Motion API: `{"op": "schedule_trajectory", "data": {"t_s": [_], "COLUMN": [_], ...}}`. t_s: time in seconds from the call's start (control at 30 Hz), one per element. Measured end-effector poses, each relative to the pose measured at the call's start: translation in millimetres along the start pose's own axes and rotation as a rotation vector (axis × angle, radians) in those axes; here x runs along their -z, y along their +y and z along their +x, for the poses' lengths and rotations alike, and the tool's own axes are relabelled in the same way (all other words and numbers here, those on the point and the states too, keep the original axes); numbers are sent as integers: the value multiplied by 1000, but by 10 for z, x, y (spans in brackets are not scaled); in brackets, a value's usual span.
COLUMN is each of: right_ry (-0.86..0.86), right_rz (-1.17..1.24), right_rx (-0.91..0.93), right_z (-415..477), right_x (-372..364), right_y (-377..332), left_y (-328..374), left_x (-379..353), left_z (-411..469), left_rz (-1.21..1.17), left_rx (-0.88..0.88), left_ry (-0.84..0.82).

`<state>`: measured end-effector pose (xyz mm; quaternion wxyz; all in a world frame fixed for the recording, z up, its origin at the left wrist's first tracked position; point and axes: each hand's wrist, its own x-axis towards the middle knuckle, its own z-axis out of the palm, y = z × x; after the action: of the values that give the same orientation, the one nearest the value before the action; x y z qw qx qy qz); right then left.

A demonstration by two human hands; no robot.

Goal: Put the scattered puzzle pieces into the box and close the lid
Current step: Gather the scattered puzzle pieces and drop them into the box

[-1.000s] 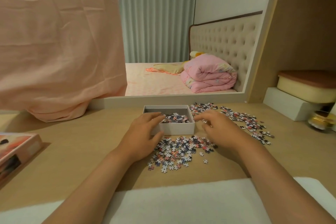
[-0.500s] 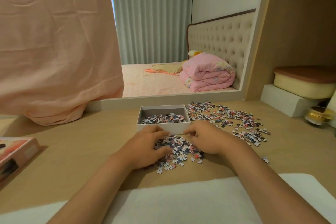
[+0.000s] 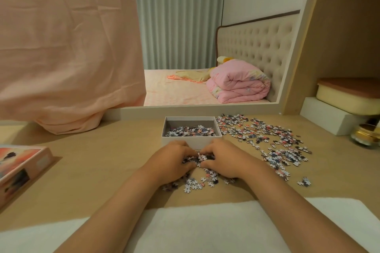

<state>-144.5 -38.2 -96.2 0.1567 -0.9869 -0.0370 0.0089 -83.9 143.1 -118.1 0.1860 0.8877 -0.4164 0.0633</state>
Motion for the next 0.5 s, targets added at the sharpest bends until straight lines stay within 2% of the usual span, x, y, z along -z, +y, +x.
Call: {"op": "schedule_trajectory", "data": {"t_s": [0.3,0.5], "right_ry": [133,265], "right_rz": [54,144], "right_rx": [-7,-40], "right_z": [47,188], "right_x": [-11,156], "right_y": [-73,-82], "left_y": [-50,-171], "left_x": [0,-4], "left_z": [5,17], "left_rz": [-106,-329], "left_rx": [54,115], "left_ry": [56,114]}}
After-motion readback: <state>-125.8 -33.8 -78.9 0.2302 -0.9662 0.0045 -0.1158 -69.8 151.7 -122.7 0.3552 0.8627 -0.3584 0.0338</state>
